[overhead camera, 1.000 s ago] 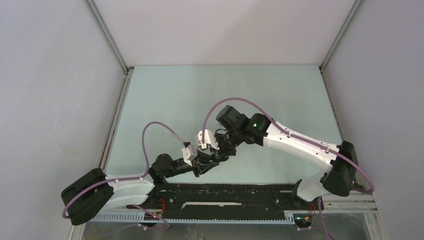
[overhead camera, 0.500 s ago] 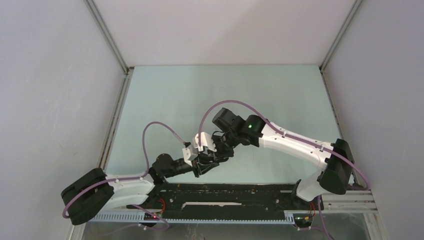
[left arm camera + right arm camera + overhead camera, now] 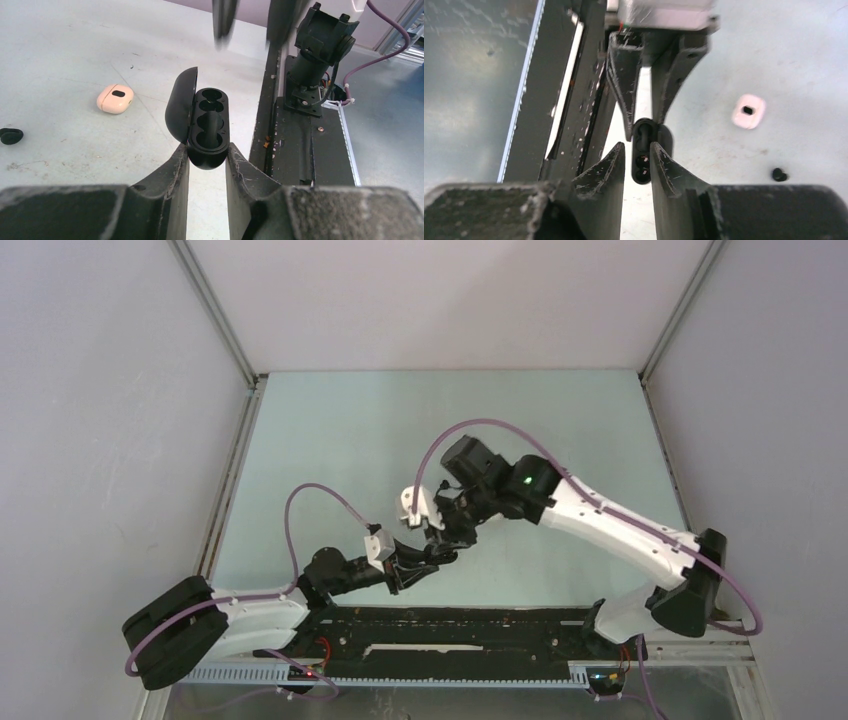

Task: Insert the wireless bluetooth earbuds into the charging case
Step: Place the earbud in the charging case, then pick up the earbud from the center of the board.

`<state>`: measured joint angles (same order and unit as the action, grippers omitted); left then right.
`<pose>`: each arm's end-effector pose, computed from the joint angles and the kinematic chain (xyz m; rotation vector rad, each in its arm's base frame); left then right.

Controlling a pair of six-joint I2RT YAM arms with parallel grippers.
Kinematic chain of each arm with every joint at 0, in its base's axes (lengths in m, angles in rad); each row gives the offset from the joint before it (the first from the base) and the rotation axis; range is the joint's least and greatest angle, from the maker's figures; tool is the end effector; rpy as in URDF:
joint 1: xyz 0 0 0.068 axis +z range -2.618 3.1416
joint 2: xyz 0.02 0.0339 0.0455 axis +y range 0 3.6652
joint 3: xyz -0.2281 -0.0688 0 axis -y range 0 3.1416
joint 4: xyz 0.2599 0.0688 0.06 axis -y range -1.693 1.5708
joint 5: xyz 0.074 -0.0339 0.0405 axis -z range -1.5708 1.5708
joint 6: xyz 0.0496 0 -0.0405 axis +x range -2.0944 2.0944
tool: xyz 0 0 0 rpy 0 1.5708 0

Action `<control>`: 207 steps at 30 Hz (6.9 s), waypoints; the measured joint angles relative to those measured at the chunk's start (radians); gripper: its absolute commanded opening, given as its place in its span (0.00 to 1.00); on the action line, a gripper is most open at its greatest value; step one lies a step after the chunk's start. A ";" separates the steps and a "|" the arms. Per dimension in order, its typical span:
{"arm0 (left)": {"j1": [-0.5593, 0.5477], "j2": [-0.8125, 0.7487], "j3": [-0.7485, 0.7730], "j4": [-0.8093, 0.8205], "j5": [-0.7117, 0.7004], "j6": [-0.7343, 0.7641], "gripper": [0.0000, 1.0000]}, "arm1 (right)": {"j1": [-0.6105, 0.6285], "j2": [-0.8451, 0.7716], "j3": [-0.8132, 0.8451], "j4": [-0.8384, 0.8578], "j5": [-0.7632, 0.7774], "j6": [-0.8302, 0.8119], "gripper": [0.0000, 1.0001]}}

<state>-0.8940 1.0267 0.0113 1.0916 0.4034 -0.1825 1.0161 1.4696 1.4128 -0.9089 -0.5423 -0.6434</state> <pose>0.1159 -0.1753 0.1286 0.8761 1.3579 -1.1501 0.1500 0.2907 0.2898 -2.0100 1.5423 0.8355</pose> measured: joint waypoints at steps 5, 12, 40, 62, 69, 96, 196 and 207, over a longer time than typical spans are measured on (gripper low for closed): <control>0.000 0.003 0.000 0.000 -0.002 0.000 0.00 | -0.140 -0.073 0.105 -0.022 -0.119 0.019 0.27; 0.000 -0.072 0.000 -0.042 -0.121 0.008 0.00 | -0.531 -0.072 -0.002 0.257 -0.241 0.309 0.17; 0.000 -0.221 0.000 -0.103 -0.414 0.045 0.00 | -0.564 0.739 0.331 0.199 -0.051 0.623 0.25; 0.000 -0.209 0.000 -0.107 -0.419 0.052 0.00 | -0.507 0.888 0.507 0.099 0.046 0.606 0.28; 0.000 -0.208 0.000 -0.108 -0.419 0.052 0.00 | -0.497 0.890 0.516 0.089 0.061 0.599 0.17; 0.000 -0.196 0.000 -0.111 -0.418 0.052 0.00 | -0.534 0.549 0.119 0.185 -0.065 0.447 0.22; 0.174 -0.360 0.000 -0.235 -0.560 -0.105 0.00 | -0.372 0.534 -0.158 0.701 0.200 -0.653 0.26; 0.174 -0.368 0.000 -0.240 -0.567 -0.105 0.00 | -0.372 0.652 0.038 0.607 0.202 -0.639 0.21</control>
<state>-0.7200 0.6590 0.0113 0.8513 -0.1638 -0.2874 0.6437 2.1212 1.4509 -0.3016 -0.3401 -1.2819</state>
